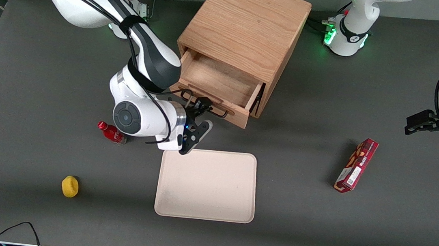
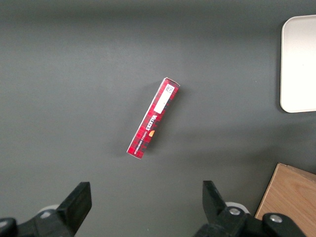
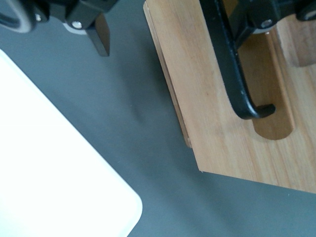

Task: Open upper drawer
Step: 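Pull the upper drawer outward by its handle with the right gripper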

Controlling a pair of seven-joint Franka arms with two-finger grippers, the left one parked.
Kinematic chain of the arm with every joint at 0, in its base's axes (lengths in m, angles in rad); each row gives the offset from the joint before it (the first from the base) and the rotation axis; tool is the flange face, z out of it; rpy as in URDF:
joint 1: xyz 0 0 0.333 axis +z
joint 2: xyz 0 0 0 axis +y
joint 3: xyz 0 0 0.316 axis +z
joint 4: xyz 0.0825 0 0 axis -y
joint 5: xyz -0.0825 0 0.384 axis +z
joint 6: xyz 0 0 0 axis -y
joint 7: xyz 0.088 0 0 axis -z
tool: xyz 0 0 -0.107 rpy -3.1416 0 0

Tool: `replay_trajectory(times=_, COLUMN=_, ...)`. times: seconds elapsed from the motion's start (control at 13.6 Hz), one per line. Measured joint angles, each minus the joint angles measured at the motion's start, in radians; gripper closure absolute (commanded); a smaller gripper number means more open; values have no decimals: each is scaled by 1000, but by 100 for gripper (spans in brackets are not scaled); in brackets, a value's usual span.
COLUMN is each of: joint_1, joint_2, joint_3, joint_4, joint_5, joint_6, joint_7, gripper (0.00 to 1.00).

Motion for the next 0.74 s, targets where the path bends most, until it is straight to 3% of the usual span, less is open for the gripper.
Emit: replay_trajectory(times=0.74, joint_1=-1, joint_2=48, joint_3=-94, joint_4=130, joint_5=0, joint_6=-11, joint_7=-117, gripper=0)
